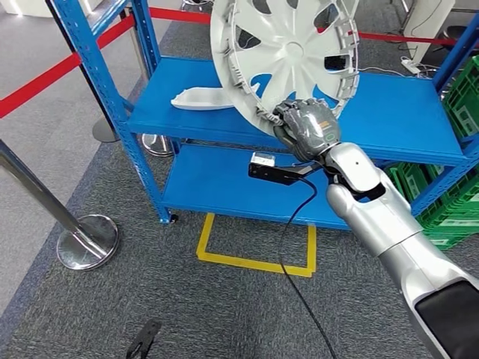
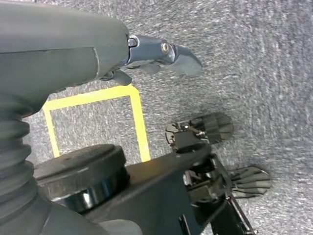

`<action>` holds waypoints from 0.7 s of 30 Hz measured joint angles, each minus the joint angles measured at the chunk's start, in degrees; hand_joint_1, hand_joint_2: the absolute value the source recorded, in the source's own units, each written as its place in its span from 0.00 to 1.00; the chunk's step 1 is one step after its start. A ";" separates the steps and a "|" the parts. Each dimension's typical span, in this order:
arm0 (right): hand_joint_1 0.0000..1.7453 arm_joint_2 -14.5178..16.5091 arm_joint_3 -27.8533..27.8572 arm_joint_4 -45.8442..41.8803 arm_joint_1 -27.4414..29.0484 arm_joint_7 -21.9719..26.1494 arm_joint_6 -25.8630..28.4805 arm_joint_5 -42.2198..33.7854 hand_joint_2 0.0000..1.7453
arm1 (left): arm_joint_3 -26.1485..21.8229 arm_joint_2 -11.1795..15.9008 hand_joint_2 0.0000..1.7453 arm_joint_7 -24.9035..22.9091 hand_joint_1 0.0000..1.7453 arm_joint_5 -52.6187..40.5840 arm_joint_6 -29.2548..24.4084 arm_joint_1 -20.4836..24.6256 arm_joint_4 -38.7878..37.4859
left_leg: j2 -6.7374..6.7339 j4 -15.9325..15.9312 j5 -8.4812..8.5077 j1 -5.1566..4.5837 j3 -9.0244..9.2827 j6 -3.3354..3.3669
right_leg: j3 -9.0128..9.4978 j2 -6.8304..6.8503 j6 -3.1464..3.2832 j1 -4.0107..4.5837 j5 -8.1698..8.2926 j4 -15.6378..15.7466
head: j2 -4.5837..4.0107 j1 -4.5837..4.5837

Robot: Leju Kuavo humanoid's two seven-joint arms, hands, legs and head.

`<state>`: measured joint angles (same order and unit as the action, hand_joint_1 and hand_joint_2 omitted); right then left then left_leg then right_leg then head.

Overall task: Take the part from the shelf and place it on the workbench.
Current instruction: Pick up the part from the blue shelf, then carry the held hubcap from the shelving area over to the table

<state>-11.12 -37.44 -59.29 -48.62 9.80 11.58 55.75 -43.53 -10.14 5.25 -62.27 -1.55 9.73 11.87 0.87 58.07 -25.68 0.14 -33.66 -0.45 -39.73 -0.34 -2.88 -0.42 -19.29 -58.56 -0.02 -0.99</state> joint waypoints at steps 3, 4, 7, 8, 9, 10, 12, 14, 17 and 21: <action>1.00 -0.17 -0.02 0.01 0.06 0.07 -0.03 0.01 1.00 | -0.01 0.02 1.00 0.00 0.00 0.00 0.02 -0.06 0.00 | -0.11 -0.21 1.23 0.17 -0.88 1.12 | -2.05 0.03 -0.71 -0.14 -3.43 -4.12 | 0.00 -0.15; 1.00 -0.20 -0.02 0.01 0.07 0.08 -0.04 0.01 1.00 | -0.01 0.02 1.00 0.00 0.00 0.00 0.05 -0.05 0.00 | -0.12 -0.20 1.57 0.14 -1.25 1.32 | -3.42 0.03 -0.86 -0.13 -6.00 -8.01 | 0.00 -0.24; 1.00 -0.23 -0.02 0.02 0.12 0.08 -0.09 0.01 1.00 | -0.01 0.04 1.00 0.00 0.00 0.00 0.13 -0.10 0.00 | -0.12 -0.16 2.53 0.01 -2.38 1.50 | -5.44 0.02 -0.94 -0.09 -10.68 -17.11 | 0.00 -0.27; 1.00 -0.24 -0.02 0.01 0.13 0.08 -0.10 0.01 1.00 | -0.02 0.04 1.00 0.00 0.00 0.00 0.13 -0.12 0.00 | -0.11 -0.14 2.82 -0.02 -2.71 1.45 | -4.01 0.02 -0.81 -0.06 -10.27 -15.96 | 0.01 -0.26; 1.00 -0.25 -0.02 -0.04 0.11 0.08 -0.10 0.01 1.00 | -0.02 0.04 1.00 0.00 0.00 0.00 0.13 -0.12 0.00 | -0.09 -0.12 3.10 -0.03 -2.97 1.36 | -1.49 0.02 -0.63 -0.03 -9.14 -12.66 | 0.01 -0.27; 1.00 -0.25 0.00 -0.15 0.07 0.08 -0.10 0.01 1.00 | -0.03 0.03 1.00 0.00 0.00 0.00 0.13 -0.12 0.00 | -0.07 -0.10 3.36 -0.04 -3.19 1.18 | 1.43 0.02 -0.43 0.01 -8.21 -8.29 | 0.01 -0.27; 1.00 -0.23 0.03 -0.44 -0.03 0.09 -0.10 0.01 1.00 | -0.02 0.04 1.00 0.00 0.00 -0.02 0.13 -0.08 0.00 | -0.06 -0.02 3.89 -0.15 -3.61 0.60 | 5.41 -0.03 -0.01 0.23 -6.94 -1.99 | 0.00 -0.21; 1.00 -0.26 0.04 -0.60 -0.07 0.09 -0.11 0.01 1.00 | -0.02 0.05 1.00 -0.01 0.00 -0.05 0.14 -0.09 0.00 | -0.06 -0.09 4.52 -0.11 -3.92 -0.12 | 5.82 -0.13 0.52 0.56 -6.55 -0.98 | 0.00 -0.18; 1.00 -0.38 0.07 -0.73 -0.09 -0.03 -0.08 -0.10 1.00 | -0.03 0.07 1.00 -0.01 0.00 -0.09 0.15 -0.16 0.00 | -0.11 0.53 3.81 0.01 -4.57 -1.14 | 5.21 -0.02 1.66 0.34 -5.41 -0.58 | 0.00 -0.15; 1.00 -0.38 0.28 -0.91 0.43 -0.67 1.05 -0.21 1.00 | -0.03 0.07 1.00 0.00 0.00 -0.09 0.13 -0.18 0.00 | -0.16 12.98 -4.05 0.18 -9.29 -2.11 | 3.40 0.05 2.31 0.05 -3.87 -0.32 | 0.00 0.00</action>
<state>-11.50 -37.16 -60.19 -48.19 9.13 12.63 55.54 -43.56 -10.08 5.25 -62.36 -1.42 9.55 11.87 0.71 71.05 -29.73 0.32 -42.95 -2.56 -36.32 -0.29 -0.57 -0.37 -23.15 -58.88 -0.02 -0.99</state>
